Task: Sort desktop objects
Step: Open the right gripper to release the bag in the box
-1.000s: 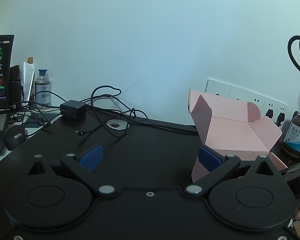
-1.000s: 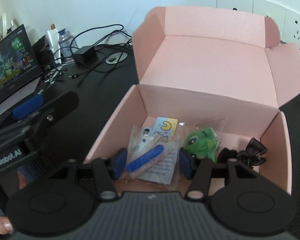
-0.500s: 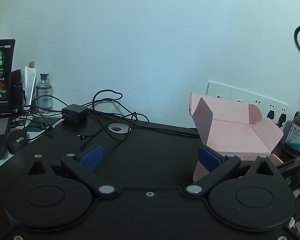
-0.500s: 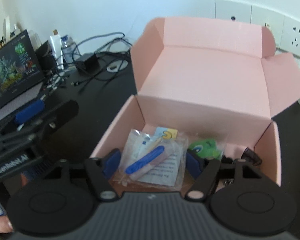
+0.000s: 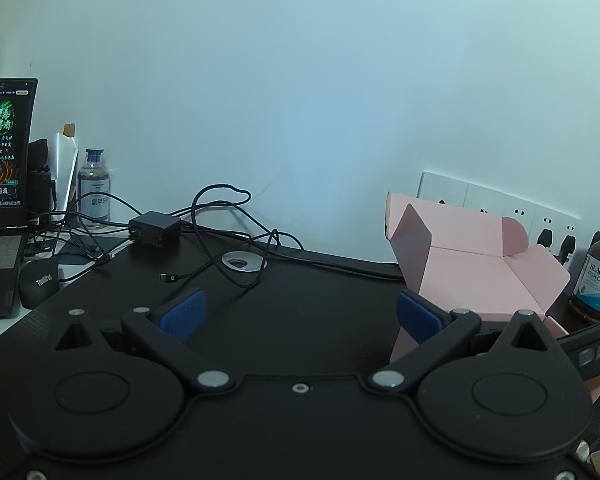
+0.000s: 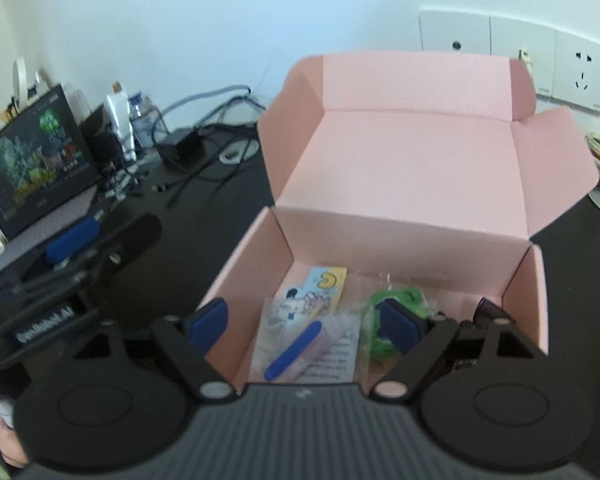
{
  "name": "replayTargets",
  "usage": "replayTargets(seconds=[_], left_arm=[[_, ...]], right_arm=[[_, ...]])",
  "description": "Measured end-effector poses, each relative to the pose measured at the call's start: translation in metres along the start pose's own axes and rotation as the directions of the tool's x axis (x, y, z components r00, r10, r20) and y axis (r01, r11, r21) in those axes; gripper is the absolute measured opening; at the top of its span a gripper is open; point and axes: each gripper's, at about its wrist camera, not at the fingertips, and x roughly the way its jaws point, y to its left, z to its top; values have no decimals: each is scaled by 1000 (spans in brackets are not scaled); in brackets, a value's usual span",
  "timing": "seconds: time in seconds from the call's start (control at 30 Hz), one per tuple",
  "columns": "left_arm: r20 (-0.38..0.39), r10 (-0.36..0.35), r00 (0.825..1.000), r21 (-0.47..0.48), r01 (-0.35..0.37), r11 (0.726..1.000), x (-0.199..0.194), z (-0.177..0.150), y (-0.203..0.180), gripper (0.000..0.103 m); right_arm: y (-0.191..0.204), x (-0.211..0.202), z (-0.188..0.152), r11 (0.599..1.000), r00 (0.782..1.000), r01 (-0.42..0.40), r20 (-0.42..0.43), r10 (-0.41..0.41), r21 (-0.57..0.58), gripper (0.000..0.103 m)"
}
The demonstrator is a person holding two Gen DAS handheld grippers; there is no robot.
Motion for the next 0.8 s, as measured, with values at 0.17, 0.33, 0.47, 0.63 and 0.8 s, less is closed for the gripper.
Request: replayTargets(seconds=[0.17, 0.33, 0.47, 0.63, 0.8], left_arm=[[-8, -2, 1000, -3, 2, 1000, 1, 0, 0, 103], [-3, 2, 1000, 5, -2, 1000, 0, -1, -1, 103], [-8, 2, 1000, 0, -2, 1000, 1, -1, 0, 103], [-8, 2, 1000, 9, -2, 1000, 1, -1, -1, 103], [-4, 2, 1000, 9, -2, 1000, 1, -1, -1, 103]], right_arm=[[-1, -4, -2, 997, 997, -74, -27, 75, 35, 72], [-4, 4, -6, 997, 997, -50, -51, 53, 63, 72], [-8, 10, -9, 992, 995, -75, -59, 81, 97, 72], [-11, 10, -10, 988, 994, -89, -50, 96, 123, 72], [-11, -9, -11, 994, 997, -73, 42, 70, 87, 88]])
